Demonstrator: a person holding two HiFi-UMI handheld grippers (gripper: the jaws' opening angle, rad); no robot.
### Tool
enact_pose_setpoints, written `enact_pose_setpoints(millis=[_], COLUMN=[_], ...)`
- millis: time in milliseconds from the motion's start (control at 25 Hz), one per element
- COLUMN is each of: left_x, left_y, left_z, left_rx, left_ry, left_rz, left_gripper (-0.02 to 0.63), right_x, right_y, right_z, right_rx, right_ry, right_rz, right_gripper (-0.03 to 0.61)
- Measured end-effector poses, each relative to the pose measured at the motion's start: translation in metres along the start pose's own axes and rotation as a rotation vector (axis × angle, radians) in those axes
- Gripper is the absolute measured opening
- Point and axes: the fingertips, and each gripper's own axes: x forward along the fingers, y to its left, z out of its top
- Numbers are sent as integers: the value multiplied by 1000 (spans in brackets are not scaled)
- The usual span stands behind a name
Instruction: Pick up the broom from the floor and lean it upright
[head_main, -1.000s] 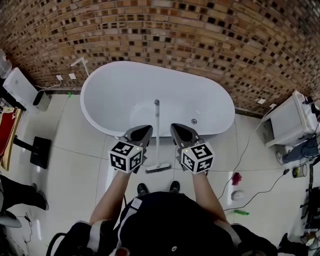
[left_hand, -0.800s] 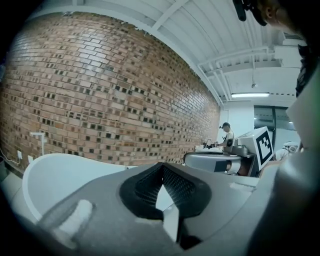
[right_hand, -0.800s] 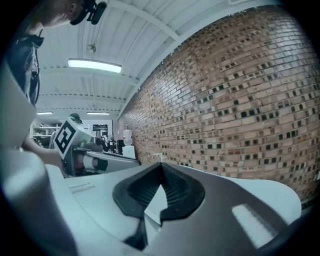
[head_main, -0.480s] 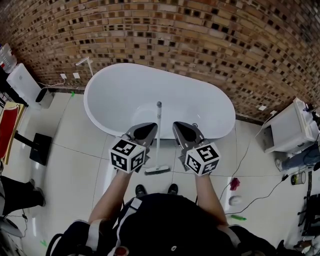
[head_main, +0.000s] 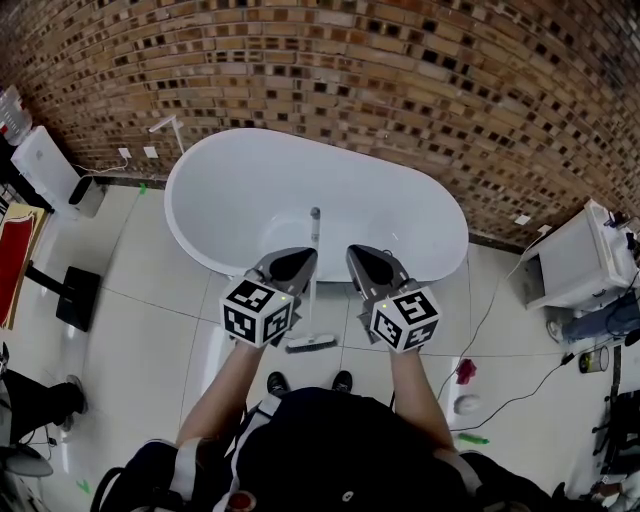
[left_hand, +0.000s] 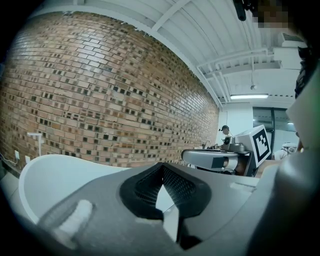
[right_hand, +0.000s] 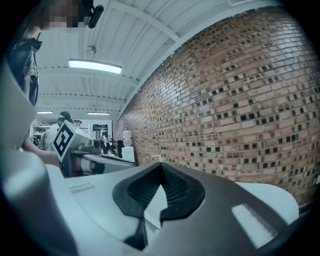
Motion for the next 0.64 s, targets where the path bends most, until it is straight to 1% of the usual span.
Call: enact_pose_setpoints(millis=[640], left_x=[7], left_y=[8], left_z=[5], left_rx=[-9], left_ry=[-3], left_rz=[11], left_gripper=[0], right_x=[12], right_y=[-9], right_z=[3], right_rx=[2], right_ry=[10], right_rz=[-3], right_gripper=[5])
